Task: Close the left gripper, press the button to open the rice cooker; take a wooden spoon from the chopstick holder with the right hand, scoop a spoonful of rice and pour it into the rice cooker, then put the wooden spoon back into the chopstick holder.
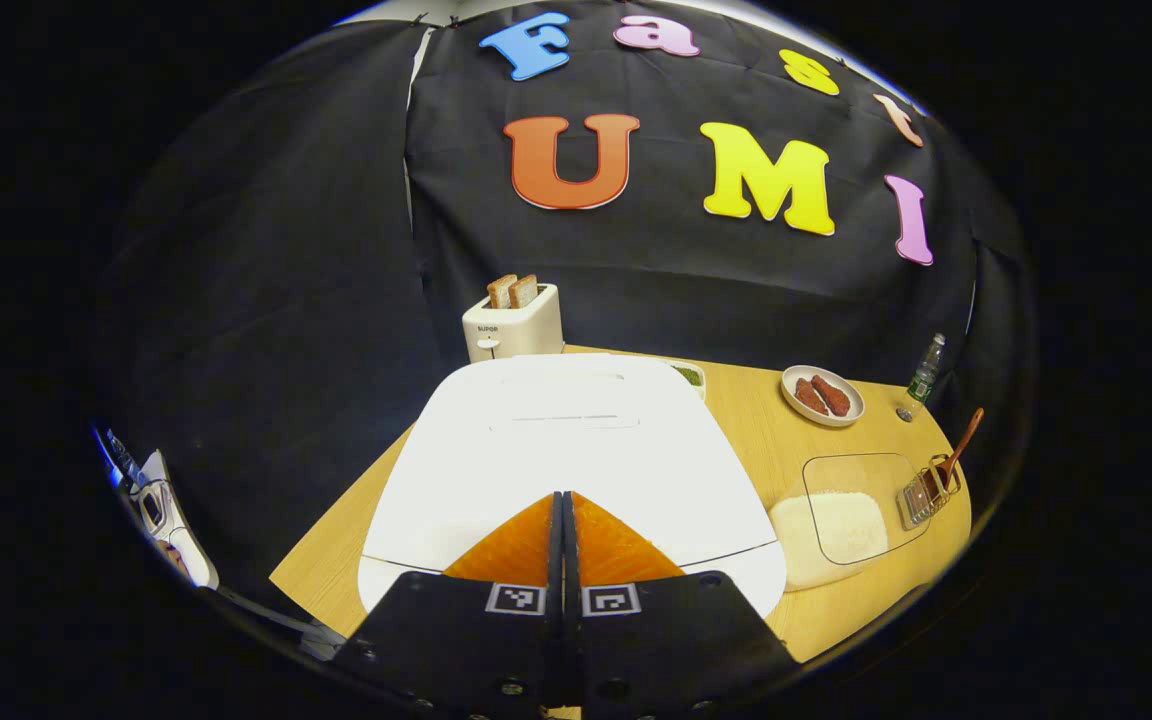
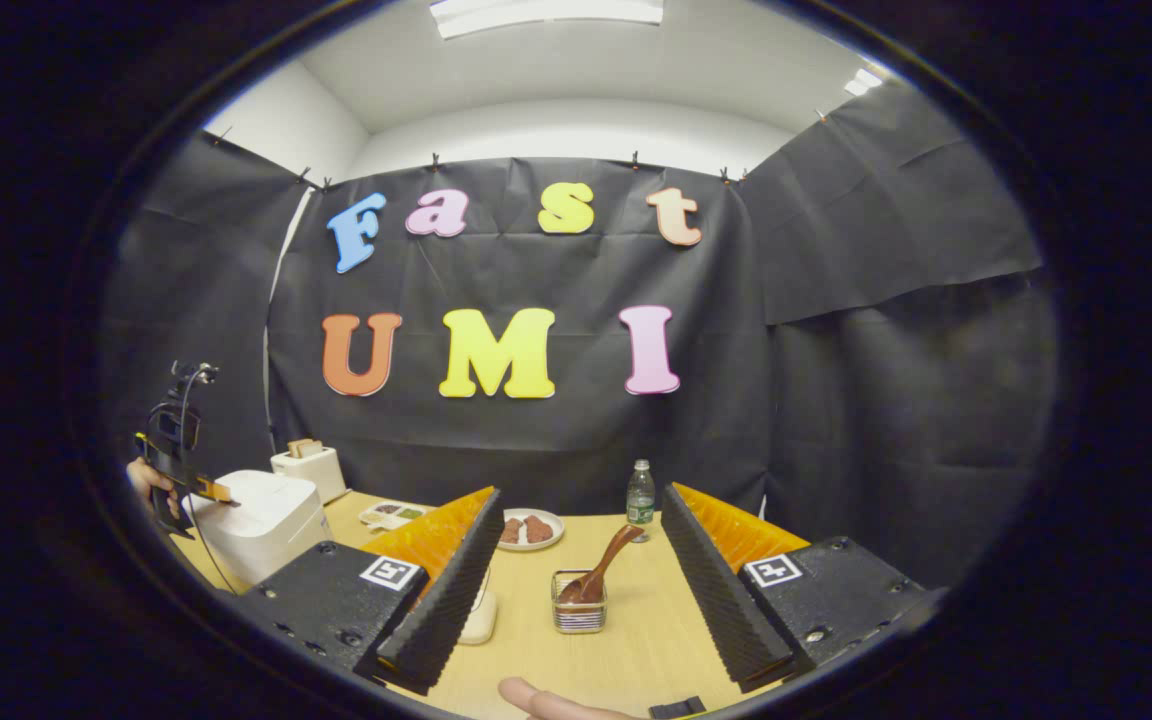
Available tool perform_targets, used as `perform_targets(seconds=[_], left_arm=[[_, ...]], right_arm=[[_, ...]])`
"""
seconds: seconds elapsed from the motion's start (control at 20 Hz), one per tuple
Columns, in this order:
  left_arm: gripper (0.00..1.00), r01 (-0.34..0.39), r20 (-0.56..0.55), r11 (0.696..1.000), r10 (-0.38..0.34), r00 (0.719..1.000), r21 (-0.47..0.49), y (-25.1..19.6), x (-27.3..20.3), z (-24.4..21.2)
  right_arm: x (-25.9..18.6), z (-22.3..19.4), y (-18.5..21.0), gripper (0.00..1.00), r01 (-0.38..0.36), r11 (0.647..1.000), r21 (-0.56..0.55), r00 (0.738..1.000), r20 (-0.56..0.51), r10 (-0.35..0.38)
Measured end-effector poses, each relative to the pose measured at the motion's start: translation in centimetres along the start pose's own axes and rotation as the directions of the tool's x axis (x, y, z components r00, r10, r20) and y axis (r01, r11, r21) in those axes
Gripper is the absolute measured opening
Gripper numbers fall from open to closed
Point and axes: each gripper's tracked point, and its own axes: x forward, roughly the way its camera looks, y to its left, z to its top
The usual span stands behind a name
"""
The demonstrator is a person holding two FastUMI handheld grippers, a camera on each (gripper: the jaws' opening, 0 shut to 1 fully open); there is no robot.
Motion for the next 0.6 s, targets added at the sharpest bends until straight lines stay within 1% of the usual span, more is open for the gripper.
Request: perform_targets(seconds=[0.1,0.2,0.35,0.4,0.45,0.6], left_arm=[[0.0,-0.009,-0.001,1.0,0.009,1.0,0.012,0.0,-0.2,-0.1],[0.0,-0.02,-0.004,1.0,0.02,1.0,0.023,0.0,-0.2,-0.3],[0.0,-0.02,-0.013,1.0,0.02,1.0,-0.001,0.0,0.0,-0.6],[0.0,-0.02,-0.027,1.0,0.02,0.999,-0.015,0.0,0.3,-1.0],[0.0,-0.02,-0.014,1.0,0.02,1.0,-0.014,-0.1,0.0,-0.7],[0.0,-0.024,-0.01,0.999,0.024,1.0,0.022,0.1,-0.3,-0.8]], right_arm=[[0.4,-0.7,0.0,0.99,-0.003,1.0,0.016,1.0,-0.016,0.003],[0.9,-1.7,0.2,1.0,-0.008,1.0,0.03,0.999,-0.042,0.009],[1.8,-2.7,0.0,0.99,-0.006,0.999,0.034,0.997,-0.073,0.008],[2.1,-3.1,-0.4,1.0,0.003,0.999,0.033,0.997,-0.08,0.0],[2.4,-3.5,-0.6,1.0,0.008,0.999,0.035,0.996,-0.088,-0.005],[3.2,-5.0,-1.0,1.0,0.019,0.999,0.037,0.993,-0.119,-0.014]])
